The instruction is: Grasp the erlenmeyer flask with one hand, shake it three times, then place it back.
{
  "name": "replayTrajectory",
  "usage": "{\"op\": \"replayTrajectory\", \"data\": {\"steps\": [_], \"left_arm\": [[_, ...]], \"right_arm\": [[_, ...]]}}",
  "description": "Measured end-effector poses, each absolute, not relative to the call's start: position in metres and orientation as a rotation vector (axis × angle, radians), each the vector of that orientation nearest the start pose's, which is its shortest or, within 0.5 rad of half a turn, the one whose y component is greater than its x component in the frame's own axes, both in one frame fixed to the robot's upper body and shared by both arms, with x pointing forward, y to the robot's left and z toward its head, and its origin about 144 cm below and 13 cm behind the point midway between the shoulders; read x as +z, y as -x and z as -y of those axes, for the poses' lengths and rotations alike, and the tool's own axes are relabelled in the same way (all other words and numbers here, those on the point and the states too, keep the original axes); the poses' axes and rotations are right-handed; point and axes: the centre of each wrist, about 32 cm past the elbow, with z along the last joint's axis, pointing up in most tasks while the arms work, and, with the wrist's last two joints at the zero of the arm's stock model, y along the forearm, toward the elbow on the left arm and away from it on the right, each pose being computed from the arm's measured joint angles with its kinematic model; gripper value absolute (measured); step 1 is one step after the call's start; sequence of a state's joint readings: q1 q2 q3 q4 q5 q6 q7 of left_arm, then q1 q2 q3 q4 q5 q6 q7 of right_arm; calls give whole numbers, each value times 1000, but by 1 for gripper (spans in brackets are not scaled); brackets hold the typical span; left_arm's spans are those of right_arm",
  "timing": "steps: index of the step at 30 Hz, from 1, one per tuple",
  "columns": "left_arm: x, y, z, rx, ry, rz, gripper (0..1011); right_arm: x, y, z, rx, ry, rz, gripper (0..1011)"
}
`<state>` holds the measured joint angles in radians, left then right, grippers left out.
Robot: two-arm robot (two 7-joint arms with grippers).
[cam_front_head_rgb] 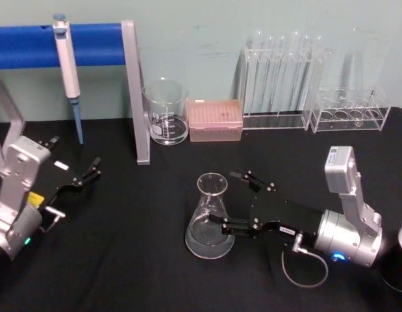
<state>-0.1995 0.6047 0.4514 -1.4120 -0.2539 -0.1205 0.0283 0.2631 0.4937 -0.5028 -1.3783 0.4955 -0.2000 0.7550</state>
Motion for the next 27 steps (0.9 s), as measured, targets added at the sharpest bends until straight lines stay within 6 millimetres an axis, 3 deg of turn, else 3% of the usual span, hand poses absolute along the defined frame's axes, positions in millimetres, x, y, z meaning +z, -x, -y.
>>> {"op": "replayTrajectory", "data": {"steps": [27], "left_arm": [[1140, -489, -310, 1248, -304, 285, 1001]], "right_arm": [[1129, -521, 247, -446, 17, 46, 1003]]}}
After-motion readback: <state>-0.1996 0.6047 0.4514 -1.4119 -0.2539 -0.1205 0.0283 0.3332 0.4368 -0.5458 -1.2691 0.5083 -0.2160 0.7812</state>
